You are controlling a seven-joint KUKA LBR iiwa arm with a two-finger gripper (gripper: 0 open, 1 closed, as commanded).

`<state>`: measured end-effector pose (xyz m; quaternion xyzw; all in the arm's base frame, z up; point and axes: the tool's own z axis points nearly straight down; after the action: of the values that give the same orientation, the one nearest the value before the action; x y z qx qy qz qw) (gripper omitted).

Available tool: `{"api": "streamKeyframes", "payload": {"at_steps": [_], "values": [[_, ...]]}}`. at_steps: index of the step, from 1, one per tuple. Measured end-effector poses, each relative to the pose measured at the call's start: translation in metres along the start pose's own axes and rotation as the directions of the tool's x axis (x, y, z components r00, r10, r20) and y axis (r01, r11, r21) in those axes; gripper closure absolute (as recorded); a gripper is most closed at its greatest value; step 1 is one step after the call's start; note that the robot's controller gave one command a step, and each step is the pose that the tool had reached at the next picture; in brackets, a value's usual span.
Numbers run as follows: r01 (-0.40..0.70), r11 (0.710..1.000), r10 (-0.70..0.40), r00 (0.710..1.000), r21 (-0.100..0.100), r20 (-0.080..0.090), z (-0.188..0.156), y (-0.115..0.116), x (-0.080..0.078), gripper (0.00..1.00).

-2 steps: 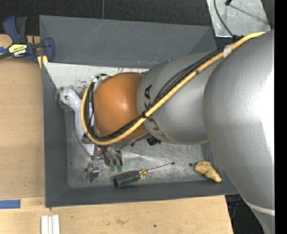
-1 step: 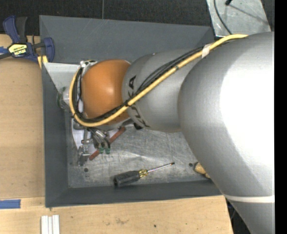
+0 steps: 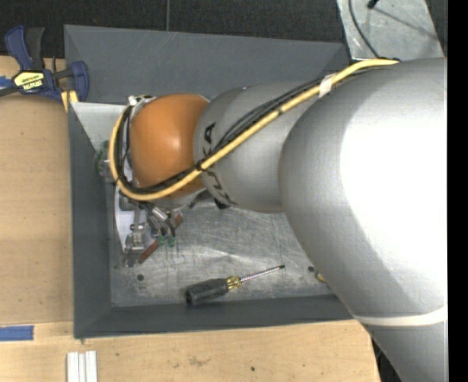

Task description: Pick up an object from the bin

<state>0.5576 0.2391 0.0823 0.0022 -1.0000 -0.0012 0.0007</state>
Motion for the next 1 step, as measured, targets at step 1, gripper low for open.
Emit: {"api": "streamKeyframes", "payload": {"at_steps": [1], "values": [[-0.034,0.999,0.034,0.999,0.0,0.005,-0.0024,-0.0005,0.0128,0.0]]}}
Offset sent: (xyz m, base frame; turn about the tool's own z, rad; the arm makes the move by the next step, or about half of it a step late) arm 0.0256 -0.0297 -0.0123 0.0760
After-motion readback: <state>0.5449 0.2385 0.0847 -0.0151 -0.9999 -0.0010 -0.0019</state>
